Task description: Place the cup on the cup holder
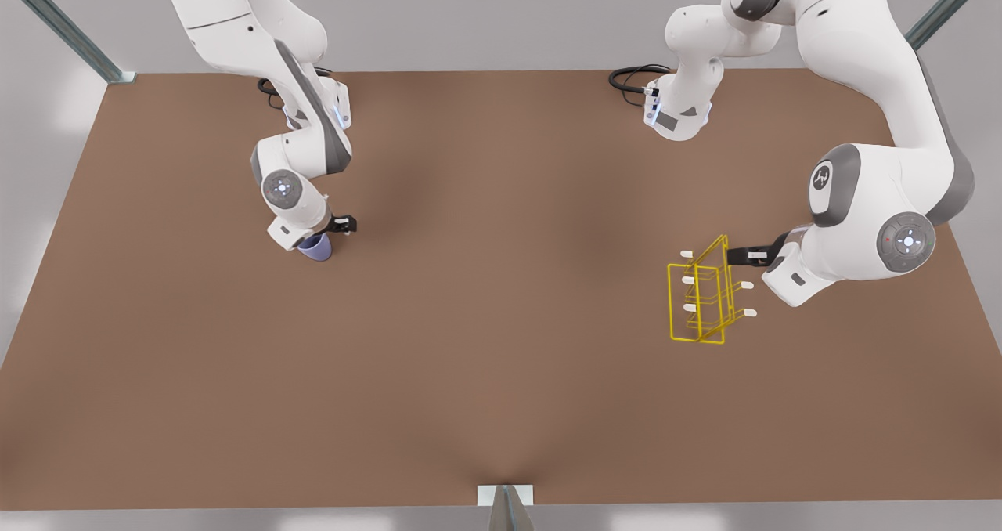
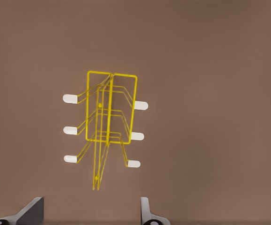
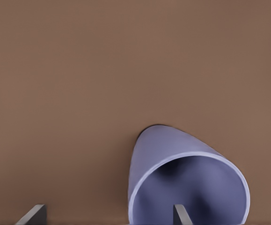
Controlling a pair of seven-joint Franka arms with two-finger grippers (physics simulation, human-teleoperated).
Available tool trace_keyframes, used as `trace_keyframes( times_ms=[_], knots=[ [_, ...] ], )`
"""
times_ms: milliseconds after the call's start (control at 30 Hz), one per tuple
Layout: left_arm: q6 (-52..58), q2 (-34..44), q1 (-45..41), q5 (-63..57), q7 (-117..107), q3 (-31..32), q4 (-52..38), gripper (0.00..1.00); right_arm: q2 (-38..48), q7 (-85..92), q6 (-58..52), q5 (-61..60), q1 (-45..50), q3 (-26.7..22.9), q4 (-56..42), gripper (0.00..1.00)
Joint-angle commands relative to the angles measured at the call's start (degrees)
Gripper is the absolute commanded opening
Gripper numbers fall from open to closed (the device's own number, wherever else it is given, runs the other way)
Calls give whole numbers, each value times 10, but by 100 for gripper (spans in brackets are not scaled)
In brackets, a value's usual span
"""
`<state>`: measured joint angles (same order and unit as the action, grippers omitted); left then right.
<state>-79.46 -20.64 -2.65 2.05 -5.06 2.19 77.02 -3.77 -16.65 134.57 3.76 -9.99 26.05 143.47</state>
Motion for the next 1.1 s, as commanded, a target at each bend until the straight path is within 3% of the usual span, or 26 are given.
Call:
trace_keyframes(
  times_ms=[0,367,400,433,1067],
  knots=[
    [1,1,1,0,0,0,0,100,-5,-7,18,-1,1,1,1,100],
    [1,1,-7,0,-15,0,1,100,-19,-5,34,0,-2,1,11,98],
    [1,1,-7,0,-15,0,1,100,-22,-5,34,0,-2,1,11,57],
    [1,1,-7,0,-15,0,1,100,-23,-5,34,1,-3,1,11,23],
    [2,0,-7,0,-16,0,1,100,-1,-4,10,4,-7,1,5,21]
  ],
)
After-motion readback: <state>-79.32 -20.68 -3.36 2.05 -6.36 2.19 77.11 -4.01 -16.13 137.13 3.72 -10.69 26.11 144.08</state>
